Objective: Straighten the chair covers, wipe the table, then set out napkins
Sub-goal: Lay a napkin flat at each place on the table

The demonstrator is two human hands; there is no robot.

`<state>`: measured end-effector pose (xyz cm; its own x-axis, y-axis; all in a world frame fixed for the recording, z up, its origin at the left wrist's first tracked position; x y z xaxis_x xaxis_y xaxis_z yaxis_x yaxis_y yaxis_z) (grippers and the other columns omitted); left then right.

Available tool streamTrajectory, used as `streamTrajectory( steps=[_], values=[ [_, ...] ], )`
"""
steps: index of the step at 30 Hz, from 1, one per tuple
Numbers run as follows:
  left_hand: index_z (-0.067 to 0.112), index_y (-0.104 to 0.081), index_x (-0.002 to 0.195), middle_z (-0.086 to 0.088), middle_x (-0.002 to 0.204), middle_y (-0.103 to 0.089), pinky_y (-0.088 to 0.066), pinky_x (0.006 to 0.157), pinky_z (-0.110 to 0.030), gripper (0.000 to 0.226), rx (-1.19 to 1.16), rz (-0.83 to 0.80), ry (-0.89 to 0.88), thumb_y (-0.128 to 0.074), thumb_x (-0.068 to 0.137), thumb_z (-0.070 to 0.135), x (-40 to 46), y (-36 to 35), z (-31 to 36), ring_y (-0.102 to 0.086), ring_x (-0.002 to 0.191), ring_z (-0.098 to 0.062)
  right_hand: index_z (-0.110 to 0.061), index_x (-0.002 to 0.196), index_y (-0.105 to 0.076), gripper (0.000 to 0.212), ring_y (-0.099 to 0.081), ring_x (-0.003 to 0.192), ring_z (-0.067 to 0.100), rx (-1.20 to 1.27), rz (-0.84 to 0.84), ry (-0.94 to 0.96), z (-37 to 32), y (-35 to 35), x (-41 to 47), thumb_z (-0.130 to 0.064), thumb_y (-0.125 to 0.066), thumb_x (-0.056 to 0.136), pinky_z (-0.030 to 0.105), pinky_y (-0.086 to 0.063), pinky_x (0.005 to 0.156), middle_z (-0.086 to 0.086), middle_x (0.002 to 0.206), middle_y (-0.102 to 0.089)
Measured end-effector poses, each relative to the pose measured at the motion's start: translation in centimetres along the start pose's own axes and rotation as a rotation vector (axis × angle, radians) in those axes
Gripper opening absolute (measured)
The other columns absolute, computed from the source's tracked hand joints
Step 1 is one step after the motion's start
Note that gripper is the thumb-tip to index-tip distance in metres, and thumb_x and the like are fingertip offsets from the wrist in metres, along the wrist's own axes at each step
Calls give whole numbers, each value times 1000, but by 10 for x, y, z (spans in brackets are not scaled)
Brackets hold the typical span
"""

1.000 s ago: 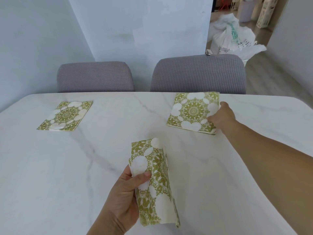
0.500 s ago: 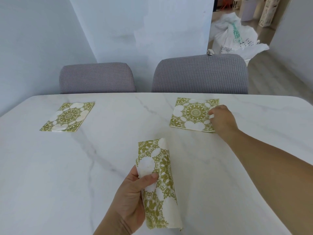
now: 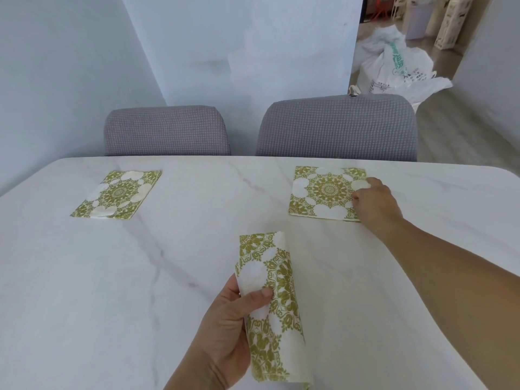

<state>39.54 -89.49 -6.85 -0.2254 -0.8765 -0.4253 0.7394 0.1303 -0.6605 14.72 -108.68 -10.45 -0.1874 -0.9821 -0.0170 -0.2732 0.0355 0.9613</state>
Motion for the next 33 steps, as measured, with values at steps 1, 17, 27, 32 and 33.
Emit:
streamTrajectory(
  steps=[1, 17, 27, 32, 33],
  values=[
    [3, -72, 95, -25, 98, -69, -57, 58, -42, 38, 9, -4, 1, -61, 63, -12, 0, -1, 1, -70, 73, -35, -14, 113, -66, 28, -29, 130, 30, -51, 45, 6, -1, 2, -6, -18, -45, 95, 41, -31, 102, 10, 152, -21],
    [7, -56, 125, -17, 112, -66, -57, 76, -46, 52, 219, -60, -45, -58, 73, 0, -84, -41, 20, -68, 91, -31, -4, 128, -55, 54, -63, 108, 29, 1931, -915, -353, -22, 51, -257, -31, -58, 82, 42, -51, 93, 17, 119, -64],
    [11, -63, 119, -14, 111, -69, -56, 73, -46, 41, 227, -127, 10, -52, 81, 3, -171, -1, -1, -68, 96, -31, -43, 110, -62, 41, -50, 120, 2, 453, -503, 200, 10, 57, -433, -68, -46, 81, 38, -29, 109, -23, 121, -59],
    [16, -70, 107, -8, 100, -72, -58, 70, -42, 35, 243, -85, 7, -56, 76, 5, -200, 21, 0, -71, 83, -24, -48, 117, -61, 54, -30, 139, 21, -310, -307, 423, 68, 31, -498, -59, -14, 93, 56, -8, 102, -14, 127, -60],
    [16, -69, 108, -8, 100, -71, -58, 71, -43, 36, 248, -84, 11, -56, 76, 5, -204, 23, 0, -71, 83, -24, -46, 120, -59, 60, -8, 146, 20, -328, -292, 384, 84, 31, -498, -52, -4, 97, 54, -5, 104, -14, 130, -58]
  ],
)
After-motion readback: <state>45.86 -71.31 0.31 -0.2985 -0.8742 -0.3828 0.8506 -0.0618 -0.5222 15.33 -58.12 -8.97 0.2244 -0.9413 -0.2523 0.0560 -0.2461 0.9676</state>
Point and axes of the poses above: each hand's wrist, its own x-axis towards the middle knuckle, its own y-axis out of the back of the hand, z = x × y, the point moved 1 cm from there along x, towards the middle knuckle
